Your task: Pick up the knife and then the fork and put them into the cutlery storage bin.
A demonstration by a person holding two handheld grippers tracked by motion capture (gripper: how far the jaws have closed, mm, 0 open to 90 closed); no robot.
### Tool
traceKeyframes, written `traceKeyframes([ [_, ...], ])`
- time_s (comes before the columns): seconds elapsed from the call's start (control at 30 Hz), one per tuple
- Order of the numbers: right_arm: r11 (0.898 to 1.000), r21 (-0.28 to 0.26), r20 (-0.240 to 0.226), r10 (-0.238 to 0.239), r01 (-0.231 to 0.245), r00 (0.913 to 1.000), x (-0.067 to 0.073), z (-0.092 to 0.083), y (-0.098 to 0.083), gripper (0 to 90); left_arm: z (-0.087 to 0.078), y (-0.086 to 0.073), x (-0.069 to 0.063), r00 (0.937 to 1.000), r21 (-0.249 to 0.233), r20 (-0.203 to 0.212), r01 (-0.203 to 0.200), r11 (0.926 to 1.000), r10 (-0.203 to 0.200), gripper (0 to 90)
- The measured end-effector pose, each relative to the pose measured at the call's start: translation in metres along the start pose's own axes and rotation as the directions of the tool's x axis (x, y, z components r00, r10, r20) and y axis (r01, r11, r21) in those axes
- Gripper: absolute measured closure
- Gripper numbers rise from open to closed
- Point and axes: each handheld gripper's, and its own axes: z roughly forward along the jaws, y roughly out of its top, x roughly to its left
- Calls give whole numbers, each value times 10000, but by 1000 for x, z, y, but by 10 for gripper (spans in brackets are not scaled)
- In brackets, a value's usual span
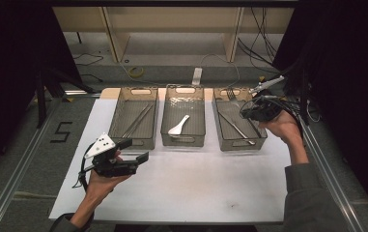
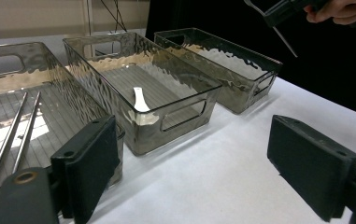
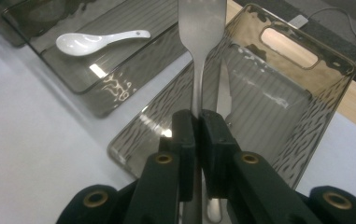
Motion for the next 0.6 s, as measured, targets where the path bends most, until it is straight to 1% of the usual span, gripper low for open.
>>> traceKeyframes([
  [0.07,10000,17,82,96,-96,9999,-2,3,3,854,0,0,0,10000,-5,0,3,10000,-3,159],
  [0.17,9995,-11,55,314,-314,9995,-9,9,6,853,0,0,0,10000,-44,1,23,10000,-23,159],
  [0.33,9975,94,239,695,-697,9973,-19,20,10,853,1,0,0,10000,-13,30,55,10000,-55,159],
  [0.4,9966,49,321,816,-818,9961,-23,23,11,853,1,0,0,10000,-24,25,58,10000,-58,159],
  [0.6,9914,324,545,1250,-1269,9907,-30,37,11,854,0,0,0,10000,-24,55,68,10000,-68,159],
])
